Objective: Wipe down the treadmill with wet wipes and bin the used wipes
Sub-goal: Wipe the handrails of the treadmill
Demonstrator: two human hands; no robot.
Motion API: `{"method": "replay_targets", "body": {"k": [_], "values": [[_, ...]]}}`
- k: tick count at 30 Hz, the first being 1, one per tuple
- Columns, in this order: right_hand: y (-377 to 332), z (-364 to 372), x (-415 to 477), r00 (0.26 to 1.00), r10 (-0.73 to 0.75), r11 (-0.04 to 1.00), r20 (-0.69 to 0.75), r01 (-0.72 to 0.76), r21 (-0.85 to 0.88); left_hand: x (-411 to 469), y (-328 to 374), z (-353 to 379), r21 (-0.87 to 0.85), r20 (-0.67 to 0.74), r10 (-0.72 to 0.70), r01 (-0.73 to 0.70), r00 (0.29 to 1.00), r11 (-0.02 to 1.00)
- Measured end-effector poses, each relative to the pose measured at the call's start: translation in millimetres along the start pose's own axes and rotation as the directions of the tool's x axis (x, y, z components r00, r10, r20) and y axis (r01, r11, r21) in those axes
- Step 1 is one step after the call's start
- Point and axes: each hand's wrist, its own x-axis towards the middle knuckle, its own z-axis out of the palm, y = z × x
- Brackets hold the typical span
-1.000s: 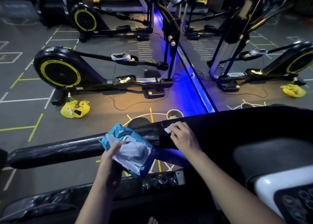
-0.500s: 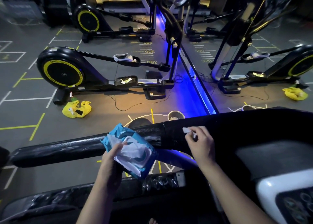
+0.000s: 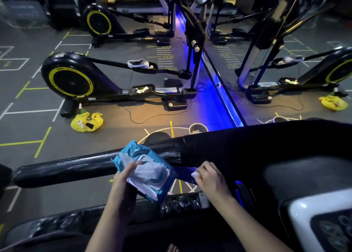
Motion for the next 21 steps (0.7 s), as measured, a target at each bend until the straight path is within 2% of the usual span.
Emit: {"method": "replay_targets", "body": {"k": [2,5,9,12,14,16,21], "values": [[0.8,-8.6,-3.8,0.995,0.098,0.989,-0.022,-0.095,0.115,0.3,0.1,0.1,-0.010,-0.025,-0.007,0.007,1.000,1.000],[8.0,-33.7,4.0,0.944,0.281,0.936,-0.172,-0.230,0.265,-2.0,-0.1,5.3,-0.010,-0.014,-0.022,0.022,1.000,1.000],[29.5,-77.0,31.2,0.851,0.364,0.918,-0.378,-0.261,0.298,-6.3,3.0,13.8,0.000,0.036,-0.004,0.004,0.999,1.000],[46.0,-87.0,49.9,0.848,0.407,0.901,-0.339,-0.313,0.299,-5.6,1.1,15.5,0.037,0.054,-0.006,0.004,0.999,0.999],[52.1,-80.1,54.5,0.897,0.362,0.921,-0.254,-0.301,0.247,-2.0,-1.6,14.7,0.063,0.049,-0.001,-0.002,0.999,0.998],[53.1,-70.6,51.5,0.939,0.251,0.966,-0.233,-0.227,0.127,0.1,-2.4,14.3,0.086,0.058,-0.001,-0.004,0.998,0.996],[29.0,-51.9,25.8,0.988,0.013,0.995,-0.155,-0.029,-0.096,2.5,-3.1,14.7,0.065,0.064,0.006,-0.010,0.998,0.998]]}}
